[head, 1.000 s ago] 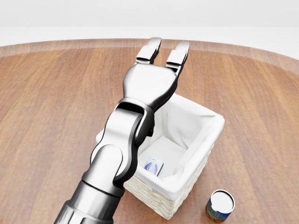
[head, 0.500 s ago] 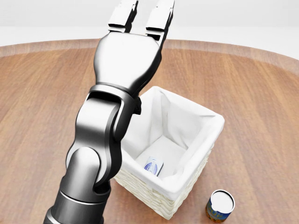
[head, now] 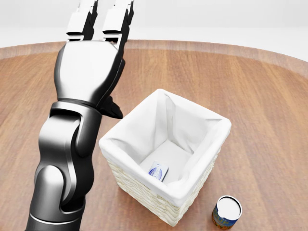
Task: Pick up the alphabet soup and the cream cheese box, and put them in the basket.
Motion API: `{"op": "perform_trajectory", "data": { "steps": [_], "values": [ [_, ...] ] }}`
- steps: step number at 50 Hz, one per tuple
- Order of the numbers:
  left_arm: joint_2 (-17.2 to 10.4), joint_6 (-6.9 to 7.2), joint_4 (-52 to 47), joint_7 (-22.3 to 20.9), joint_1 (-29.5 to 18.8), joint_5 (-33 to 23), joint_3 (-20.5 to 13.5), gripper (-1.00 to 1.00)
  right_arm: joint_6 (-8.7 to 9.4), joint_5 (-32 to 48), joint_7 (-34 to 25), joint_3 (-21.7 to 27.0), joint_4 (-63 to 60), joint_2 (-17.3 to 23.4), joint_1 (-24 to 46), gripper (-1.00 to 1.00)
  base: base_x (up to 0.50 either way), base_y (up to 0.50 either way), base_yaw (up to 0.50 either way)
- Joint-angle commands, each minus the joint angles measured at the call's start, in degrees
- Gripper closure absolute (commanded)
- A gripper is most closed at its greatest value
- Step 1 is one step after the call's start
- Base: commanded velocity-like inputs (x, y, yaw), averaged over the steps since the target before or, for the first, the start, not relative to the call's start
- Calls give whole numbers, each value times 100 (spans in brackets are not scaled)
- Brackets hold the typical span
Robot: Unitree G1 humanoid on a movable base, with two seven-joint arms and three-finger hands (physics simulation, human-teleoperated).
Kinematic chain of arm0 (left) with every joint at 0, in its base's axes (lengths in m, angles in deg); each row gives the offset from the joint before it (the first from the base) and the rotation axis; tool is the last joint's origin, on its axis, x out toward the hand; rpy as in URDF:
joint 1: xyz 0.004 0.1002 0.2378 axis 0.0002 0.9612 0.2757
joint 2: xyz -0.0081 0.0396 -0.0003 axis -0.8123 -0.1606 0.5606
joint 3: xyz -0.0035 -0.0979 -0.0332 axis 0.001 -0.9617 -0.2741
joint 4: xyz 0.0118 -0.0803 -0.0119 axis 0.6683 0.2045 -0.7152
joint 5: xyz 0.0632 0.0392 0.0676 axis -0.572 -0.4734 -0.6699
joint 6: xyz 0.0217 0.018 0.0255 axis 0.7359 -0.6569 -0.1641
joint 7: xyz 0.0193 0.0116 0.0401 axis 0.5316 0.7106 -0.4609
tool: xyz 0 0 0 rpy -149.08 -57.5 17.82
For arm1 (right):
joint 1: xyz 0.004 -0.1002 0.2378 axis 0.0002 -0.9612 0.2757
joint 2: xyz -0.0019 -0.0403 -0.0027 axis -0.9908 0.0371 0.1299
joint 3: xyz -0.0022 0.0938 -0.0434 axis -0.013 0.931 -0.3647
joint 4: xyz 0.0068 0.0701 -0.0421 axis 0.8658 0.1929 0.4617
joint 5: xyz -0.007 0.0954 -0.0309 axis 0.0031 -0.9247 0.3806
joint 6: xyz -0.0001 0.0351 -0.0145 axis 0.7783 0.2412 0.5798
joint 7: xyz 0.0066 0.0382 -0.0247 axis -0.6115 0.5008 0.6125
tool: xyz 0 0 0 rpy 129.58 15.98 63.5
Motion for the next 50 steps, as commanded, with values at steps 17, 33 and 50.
{"op": "perform_trajectory", "data": {
  "steps": [17, 33, 50],
  "values": [
    [-861, 0, -1135, 263, 794, 1362, -698, -100, 0, 15, 0, -7, 17, 3, 14, -100, 0, 0, 0],
    [-1166, 0, -1512, 609, 1479, 2316, -1128, -100, 0, 28, 0, -5, 0, -11, 0, -100, 0, 0, 0],
    [-1637, 0, -1650, 688, 1775, 3176, -1686, -100, 0, 25, 0, -6, 5, -11, 2, -100, 0, 0, 0]
  ]
}}
